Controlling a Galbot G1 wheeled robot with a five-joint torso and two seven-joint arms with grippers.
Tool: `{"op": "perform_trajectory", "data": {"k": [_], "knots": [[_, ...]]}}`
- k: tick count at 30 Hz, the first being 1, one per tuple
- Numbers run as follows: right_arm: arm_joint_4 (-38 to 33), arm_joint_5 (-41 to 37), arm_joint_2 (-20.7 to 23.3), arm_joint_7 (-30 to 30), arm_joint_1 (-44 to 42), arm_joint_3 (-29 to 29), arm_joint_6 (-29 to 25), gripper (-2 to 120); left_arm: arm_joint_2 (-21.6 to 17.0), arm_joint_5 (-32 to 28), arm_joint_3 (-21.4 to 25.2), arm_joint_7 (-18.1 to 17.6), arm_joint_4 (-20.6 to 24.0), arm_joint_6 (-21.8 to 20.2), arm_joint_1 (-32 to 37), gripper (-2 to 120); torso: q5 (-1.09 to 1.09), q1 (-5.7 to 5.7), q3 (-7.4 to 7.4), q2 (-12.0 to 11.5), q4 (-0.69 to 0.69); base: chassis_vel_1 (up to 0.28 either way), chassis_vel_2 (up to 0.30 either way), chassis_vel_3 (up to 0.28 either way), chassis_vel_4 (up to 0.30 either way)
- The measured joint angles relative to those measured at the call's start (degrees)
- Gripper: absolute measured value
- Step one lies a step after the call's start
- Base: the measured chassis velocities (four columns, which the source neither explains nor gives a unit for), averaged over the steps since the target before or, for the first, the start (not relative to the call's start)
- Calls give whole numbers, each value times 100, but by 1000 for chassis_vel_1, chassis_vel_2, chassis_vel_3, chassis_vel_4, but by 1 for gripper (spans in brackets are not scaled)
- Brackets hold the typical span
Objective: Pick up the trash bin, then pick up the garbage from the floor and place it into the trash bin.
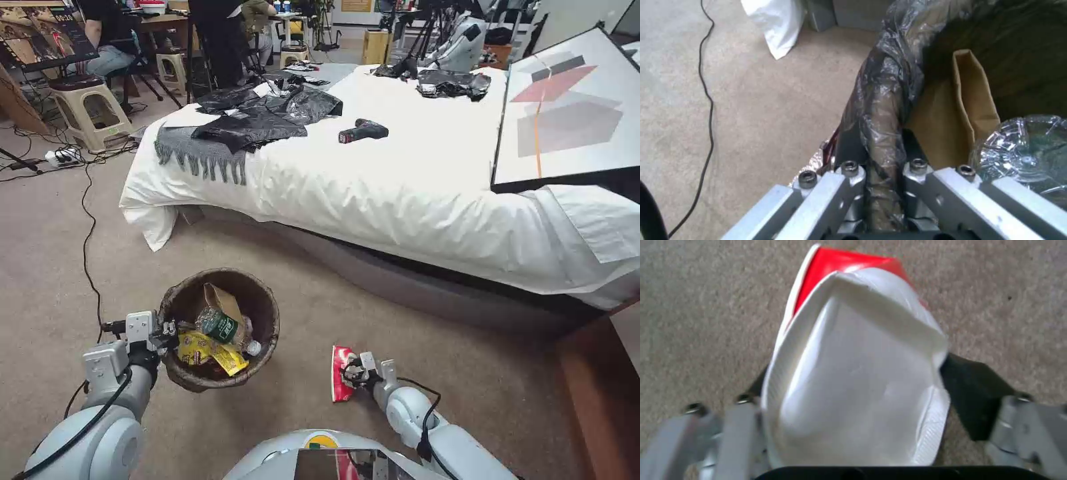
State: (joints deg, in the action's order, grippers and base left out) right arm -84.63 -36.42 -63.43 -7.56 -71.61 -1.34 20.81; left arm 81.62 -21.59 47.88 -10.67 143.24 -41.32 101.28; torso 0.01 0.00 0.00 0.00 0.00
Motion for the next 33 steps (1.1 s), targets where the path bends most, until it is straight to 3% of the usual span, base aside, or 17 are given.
{"op": "perform_trajectory", "data": {"k": [1, 3, 5, 7, 13, 22, 33], "knots": [[0, 0, 0, 0, 0, 0, 0, 68, 0, 0, 0, 0, 0, 0, 0, 4, 0, 0, 0, 0, 0, 0, 0, 0, 0], [-1, 0, -7, 2, 6, 2, -9, 54, -2, -1, 2, 2, 0, 4, -1, 4, 0, 0, 0, 0, 0, 0, 0, 0, 0], [-1, 0, -11, 2, 6, 5, -12, 50, -2, -1, 3, 2, 0, 5, -1, 4, 0, 0, 0, 0, 0, 0, 0, 0, 0], [-13, 1, -17, 1, -2, 14, -20, 39, -4, -2, 3, 3, 0, 7, -3, 4, 0, 0, 0, 0, 0, 0, 0, 0, 0], [-16, 8, -21, 11, -6, 24, -39, 23, -1, -2, 4, 6, 0, 10, -5, 4, 0, 0, 0, 0, 0, 0, 0, 0, 0], [-39, 24, -44, 33, 18, 53, -69, 10, 10, 1, 4, 9, 0, 13, -2, 4, -1, 0, 0, 0, 0, 0, 0, 0, 0], [-139, 182, 1, 113, -7, 104, -156, 5, 12, 11, -2, 8, 0, 18, 14, 4, -1, 0, 0, 0, 0, 0, 0, 0, 0]]}}
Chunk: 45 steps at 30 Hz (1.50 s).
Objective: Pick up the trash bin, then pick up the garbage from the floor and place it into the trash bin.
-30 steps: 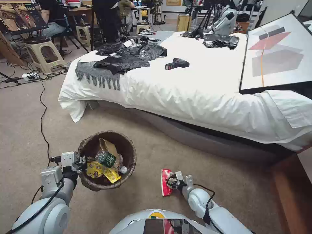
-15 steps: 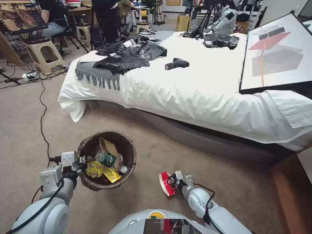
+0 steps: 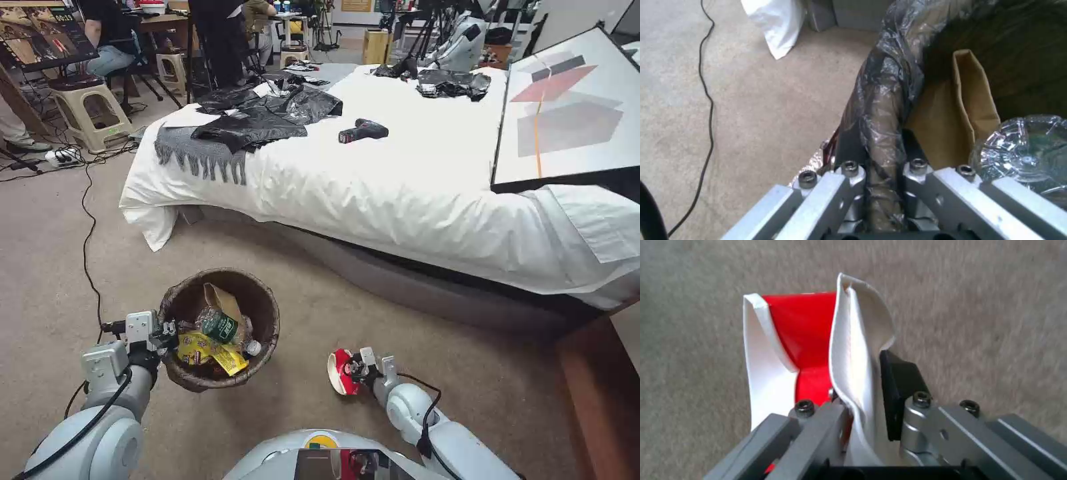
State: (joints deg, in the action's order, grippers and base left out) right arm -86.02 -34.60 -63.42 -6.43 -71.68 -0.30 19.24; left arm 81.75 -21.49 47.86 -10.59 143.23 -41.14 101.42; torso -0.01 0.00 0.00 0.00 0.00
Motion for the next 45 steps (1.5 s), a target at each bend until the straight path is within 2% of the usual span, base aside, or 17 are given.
{"op": "perform_trajectory", "data": {"k": [8, 11, 13, 20, 30, 38, 45], "knots": [[-646, 405, 278, 246, -74, 119, -271, 5, 13, 17, -4, -2, 0, 1, 37, 4, 0, 0, 1, 0, -1, 0, 0, 0, 0], [-1338, 562, 556, 406, -35, 212, -381, 3, 18, 24, -4, -4, 0, 1, 68, 4, 0, 0, 0, 0, 0, 0, 0, 0, 0], [-1535, 558, 643, 437, -13, 228, -381, 3, 20, 25, -4, -6, 0, 1, 73, 4, 0, 0, 0, 0, 0, 0, 0, 0, 0], [-2694, 195, 1076, 499, 357, 304, -222, 3, 19, 25, -20, -8, 0, -24, 80, 4, 0, 0, 0, 0, 0, 0, 0, 0, 0], [-3865, -383, 1313, 970, 1283, 229, 163, 3, 3, 25, -23, -24, 0, -78, 71, 4, 1, 0, 0, 0, 0, 0, 0, 0, 0], [-4081, -584, 1193, 1497, 2199, -226, 464, 3, -18, 30, -30, -29, 0, -94, 40, 4, 2, 0, 0, 0, 0, 0, 0, 0, 0], [-4067, -576, 1083, 1555, 2732, -879, 513, 3, -71, 24, -30, -29, 0, -97, -31, 4, 2, 0, 0, 0, -1, 0, 0, 0, 0]]}}
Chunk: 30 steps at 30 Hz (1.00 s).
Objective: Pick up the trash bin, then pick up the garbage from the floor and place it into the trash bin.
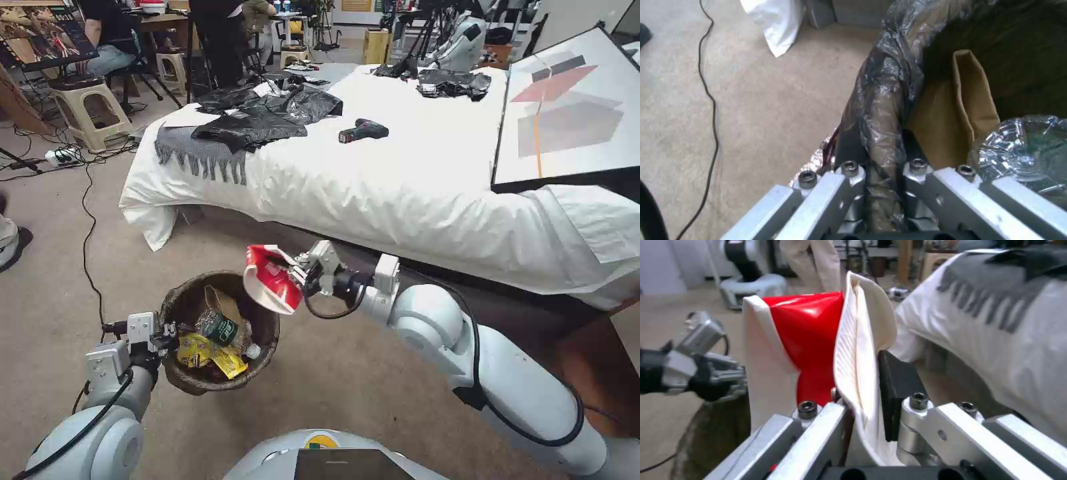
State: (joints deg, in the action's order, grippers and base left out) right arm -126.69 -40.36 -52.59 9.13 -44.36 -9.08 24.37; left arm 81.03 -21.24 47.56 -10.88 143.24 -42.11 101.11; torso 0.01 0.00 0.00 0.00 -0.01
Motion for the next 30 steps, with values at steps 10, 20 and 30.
{"op": "perform_trajectory", "data": {"k": [10, 20, 30], "knots": [[324, 222, -284, -137, 629, -1091, 45, 3, -40, -9, -33, 2, 0, -5, -77, 4, 0, 0, 0, 0, 1, 0, 0, 0, 0], [676, 471, -455, -323, 857, -1585, 82, 3, -36, -12, -39, 4, 0, -5, -86, 4, 0, 0, 0, 0, 1, 0, 0, 0, 0], [755, 549, -638, -547, 905, -1757, 88, 19, -28, -14, -45, 7, 0, -5, -94, 4, 0, 0, 0, 0, 1, 0, 0, 0, 0]]}}
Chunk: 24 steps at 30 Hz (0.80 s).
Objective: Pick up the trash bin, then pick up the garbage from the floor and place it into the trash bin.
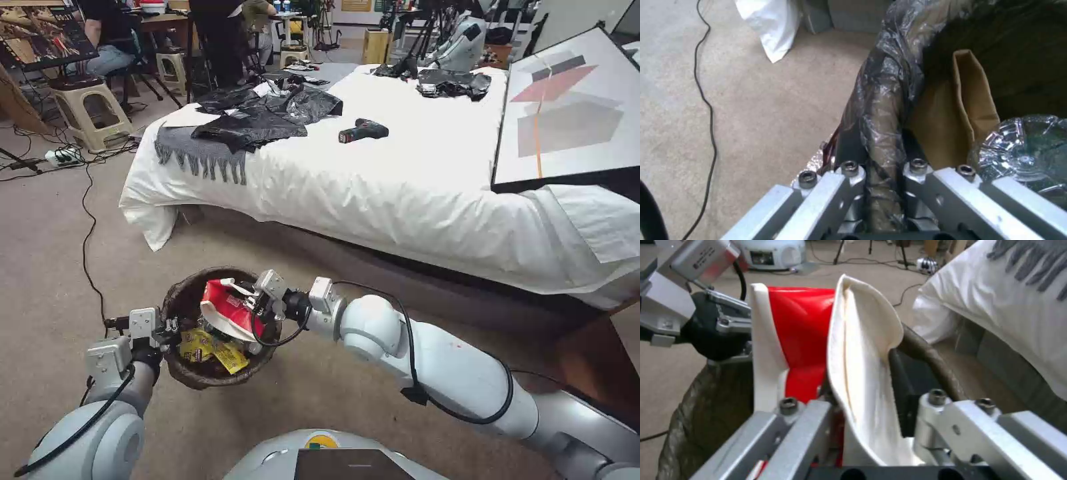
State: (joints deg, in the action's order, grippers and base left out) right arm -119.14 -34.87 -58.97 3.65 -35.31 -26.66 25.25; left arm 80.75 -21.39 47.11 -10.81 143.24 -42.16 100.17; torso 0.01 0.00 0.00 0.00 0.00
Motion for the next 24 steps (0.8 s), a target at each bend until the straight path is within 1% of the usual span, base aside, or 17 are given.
{"op": "perform_trajectory", "data": {"k": [2, 3, 4, 6, 7, 8, 10, 11, 12, 15, 16, 17, 20, 21, 22, 24], "knots": [[27, -23, -60, -67, 0, -32, -5, 30, 3, 0, -2, 1, 0, 0, -6, 4, 0, 0, 0, 0, 0, 0, 0, 0, 0], [27, -23, -60, -67, 0, -32, -5, 30, 3, 0, -2, 1, 0, 0, -6, 4, 0, 0, 0, 0, 0, 0, 0, 0, 0], [33, -32, -81, -84, 0, -47, -5, 34, 6, -1, -4, 2, 0, 0, -7, 4, -1, 0, 0, 0, 0, 0, 0, 0, 0], [51, -60, -105, -111, 2, -95, -5, 44, 11, -1, -10, 3, 0, 0, -13, 4, 0, 0, 0, 0, 0, 0, 0, 0, 0], [51, -60, -105, -111, 2, -95, -5, 44, 11, -1, -10, 3, 0, 0, -13, 4, 0, 0, 0, 0, 0, 0, 0, 0, 0], [56, -74, -111, -121, 6, -109, -4, 47, 11, -1, -13, 4, 0, 0, -15, 4, 0, 0, 0, 0, 0, 0, 0, 0, 0], [67, -124, -130, -171, 13, -136, 4, 60, 11, -1, -18, 6, 0, 0, -17, 4, 0, 0, 0, 0, 0, 0, 0, 0, 0], [69, -133, -137, -191, 13, -141, 5, 62, 10, -1, -19, 7, 0, 0, -18, 4, 0, 0, 0, 0, 0, 0, 0, 0, 0], [69, -133, -137, -191, 13, -141, 5, 62, 10, -1, -19, 7, 0, 0, -18, 4, 0, 0, 0, 0, 0, 0, 0, 0, 0], [75, -146, -147, -234, -13, -145, 7, 77, 9, -1, -25, 12, 0, 1, -17, 4, 0, 0, 0, 0, 0, 0, 0, 0, 0], [75, -147, -144, -243, -28, -145, 7, 80, 9, 0, -26, 13, 0, 1, -15, 4, 0, 0, 0, 0, 0, 0, 0, 0, 0], [75, -147, -144, -243, -28, -145, 7, 80, 9, 0, -26, 13, 0, 1, -15, 4, 0, 0, 0, 0, 0, 0, 0, 0, 0], [61, -148, -145, -258, -66, -117, 7, 94, 4, 0, -25, 16, 0, 2, -9, 4, 0, 0, 0, 0, 0, 0, 0, 0, 0], [61, -148, -145, -258, -66, -117, 7, 94, 4, 0, -25, 16, 0, 2, -9, 4, 0, 0, 0, 0, 0, 0, 0, 0, 0], [54, -149, -152, -274, -80, -93, 7, 98, 4, 0, -25, 16, 0, 2, -7, 4, 0, 0, 0, 0, 0, 0, 0, 0, 0], [29, -173, -171, -312, -102, -25, 7, 99, 8, 1, -29, 16, 0, 2, -5, 4, -1, 0, 0, 0, 0, 0, 0, 0, 0]]}}
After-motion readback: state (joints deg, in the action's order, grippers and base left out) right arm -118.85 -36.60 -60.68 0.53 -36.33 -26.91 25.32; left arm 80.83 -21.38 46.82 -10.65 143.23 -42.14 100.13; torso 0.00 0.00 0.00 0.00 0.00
